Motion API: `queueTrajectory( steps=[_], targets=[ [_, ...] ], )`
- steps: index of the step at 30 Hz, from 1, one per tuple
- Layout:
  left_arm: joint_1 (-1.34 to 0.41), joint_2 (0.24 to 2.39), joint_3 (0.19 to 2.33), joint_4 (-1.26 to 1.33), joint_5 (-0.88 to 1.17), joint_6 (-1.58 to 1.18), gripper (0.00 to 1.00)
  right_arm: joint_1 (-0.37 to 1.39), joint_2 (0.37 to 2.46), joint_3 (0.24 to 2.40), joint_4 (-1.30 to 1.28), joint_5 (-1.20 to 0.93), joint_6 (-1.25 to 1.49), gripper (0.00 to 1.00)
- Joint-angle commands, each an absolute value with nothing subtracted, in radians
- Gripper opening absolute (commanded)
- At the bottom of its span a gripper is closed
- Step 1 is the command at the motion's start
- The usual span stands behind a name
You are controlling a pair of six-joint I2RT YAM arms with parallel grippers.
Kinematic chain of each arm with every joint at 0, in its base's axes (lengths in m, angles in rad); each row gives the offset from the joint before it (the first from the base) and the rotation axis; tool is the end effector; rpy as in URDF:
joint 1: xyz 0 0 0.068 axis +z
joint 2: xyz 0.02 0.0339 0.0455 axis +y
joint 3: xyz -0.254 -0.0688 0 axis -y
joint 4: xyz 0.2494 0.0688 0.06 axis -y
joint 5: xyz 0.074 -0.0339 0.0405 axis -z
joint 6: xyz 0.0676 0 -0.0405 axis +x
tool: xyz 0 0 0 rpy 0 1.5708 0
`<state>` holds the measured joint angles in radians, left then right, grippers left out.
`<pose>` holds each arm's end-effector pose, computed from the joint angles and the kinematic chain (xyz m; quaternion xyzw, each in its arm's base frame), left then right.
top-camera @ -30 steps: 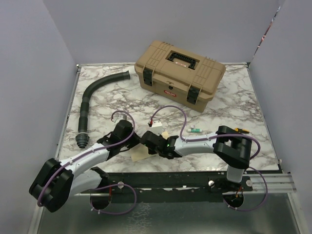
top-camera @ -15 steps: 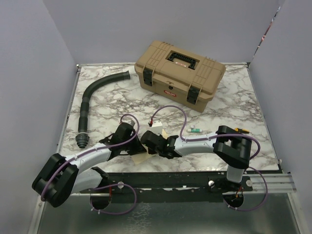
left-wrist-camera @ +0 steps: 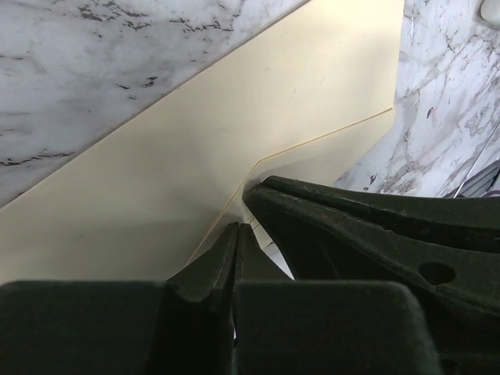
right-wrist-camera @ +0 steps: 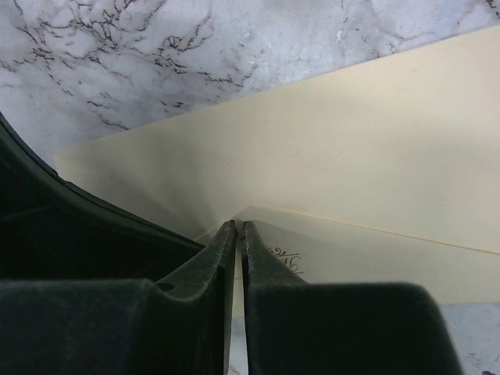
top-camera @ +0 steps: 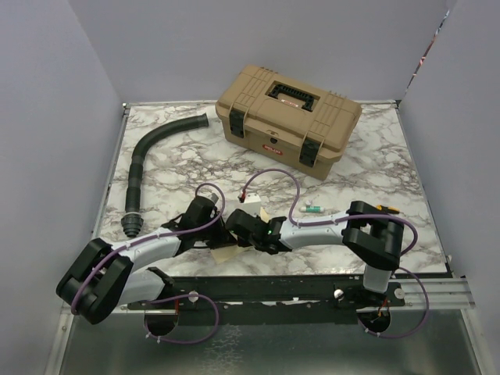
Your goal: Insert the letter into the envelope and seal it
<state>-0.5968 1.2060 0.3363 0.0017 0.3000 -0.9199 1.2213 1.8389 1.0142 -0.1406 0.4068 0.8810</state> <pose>0.1754 -0.1434 0.0932 -0.0986 0.9245 -0.3359 0.1506 0.1546 0.3461 0.1041 -0.0989 0.9315 0.1577 0.3124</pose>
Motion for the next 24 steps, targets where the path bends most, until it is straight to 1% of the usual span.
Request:
queueTrajectory(
  steps=[1,4,9,17,24],
  targets=[
    [-0.6,1.208,0.3,-0.084,0.17,-0.891,0.0,1.233,1.894,0.924,-0.449,0.3,0.861,0.13],
    [-0.6,1.225,0.31,-0.087,0.167,-0.876,0.0,1.231,1.846,0.988,-0.53,0.361,0.829,0.18],
    [-0.601,1.287,0.329,-0.068,0.163,-0.865,0.0,1.223,1.799,1.082,-0.606,0.392,0.809,0.21],
    [-0.6,1.318,0.332,-0.015,0.147,-0.888,0.0,1.214,1.838,1.1,-0.572,0.364,0.824,0.22],
    [-0.6,1.321,0.33,-0.003,0.14,-0.896,0.0,1.213,1.817,1.123,-0.437,0.397,0.742,0.2]
  ],
)
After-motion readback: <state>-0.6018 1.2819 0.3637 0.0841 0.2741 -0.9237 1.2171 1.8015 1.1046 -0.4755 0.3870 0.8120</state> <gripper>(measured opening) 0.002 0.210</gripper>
